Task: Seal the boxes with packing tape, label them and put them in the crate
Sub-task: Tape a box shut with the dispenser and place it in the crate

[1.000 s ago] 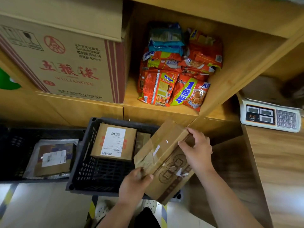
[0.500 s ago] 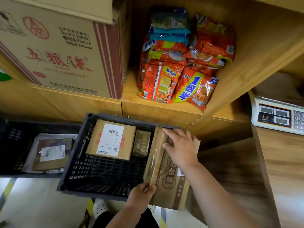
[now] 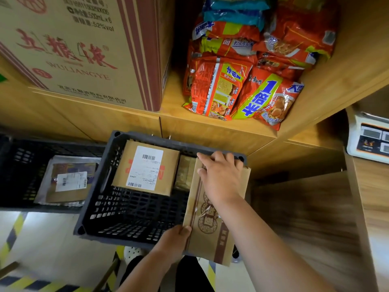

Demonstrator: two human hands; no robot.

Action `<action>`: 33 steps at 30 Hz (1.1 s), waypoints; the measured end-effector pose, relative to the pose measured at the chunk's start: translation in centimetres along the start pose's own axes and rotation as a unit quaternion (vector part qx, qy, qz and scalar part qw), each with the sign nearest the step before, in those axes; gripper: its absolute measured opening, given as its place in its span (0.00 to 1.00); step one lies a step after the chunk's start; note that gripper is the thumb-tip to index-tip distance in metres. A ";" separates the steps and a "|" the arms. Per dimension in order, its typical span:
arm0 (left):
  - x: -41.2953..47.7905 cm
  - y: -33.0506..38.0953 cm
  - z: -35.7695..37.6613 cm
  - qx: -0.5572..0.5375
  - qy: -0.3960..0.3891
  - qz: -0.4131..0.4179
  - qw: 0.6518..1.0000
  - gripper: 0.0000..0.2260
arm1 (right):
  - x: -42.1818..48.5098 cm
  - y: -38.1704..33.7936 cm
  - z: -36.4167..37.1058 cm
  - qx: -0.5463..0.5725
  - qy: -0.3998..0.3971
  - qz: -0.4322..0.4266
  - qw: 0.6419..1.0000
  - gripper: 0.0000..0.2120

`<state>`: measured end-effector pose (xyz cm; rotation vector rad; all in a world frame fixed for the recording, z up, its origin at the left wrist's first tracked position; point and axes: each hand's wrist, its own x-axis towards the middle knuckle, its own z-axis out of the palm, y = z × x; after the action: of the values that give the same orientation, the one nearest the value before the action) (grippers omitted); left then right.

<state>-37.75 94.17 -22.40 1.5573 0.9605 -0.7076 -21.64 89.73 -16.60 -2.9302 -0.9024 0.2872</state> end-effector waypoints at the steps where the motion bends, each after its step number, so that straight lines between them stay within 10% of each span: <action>1: 0.1 -0.2 0.0 0.025 -0.015 -0.017 0.999 0.18 | -0.2 0.0 0.3 0.000 0.002 0.002 1.000 0.19; 11: 1.7 0.7 0.6 0.361 -0.073 -0.020 0.930 0.17 | 0.7 1.8 3.5 0.021 -0.069 0.034 0.997 0.20; 33: 13.4 -2.6 6.2 0.071 0.095 -0.025 0.993 0.17 | -3.1 7.7 14.5 0.038 -0.269 -0.011 0.962 0.37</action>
<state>-33.11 90.96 -36.29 1.7546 1.1134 -0.6840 -22.79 81.72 -31.21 -2.8047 -0.9399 1.1275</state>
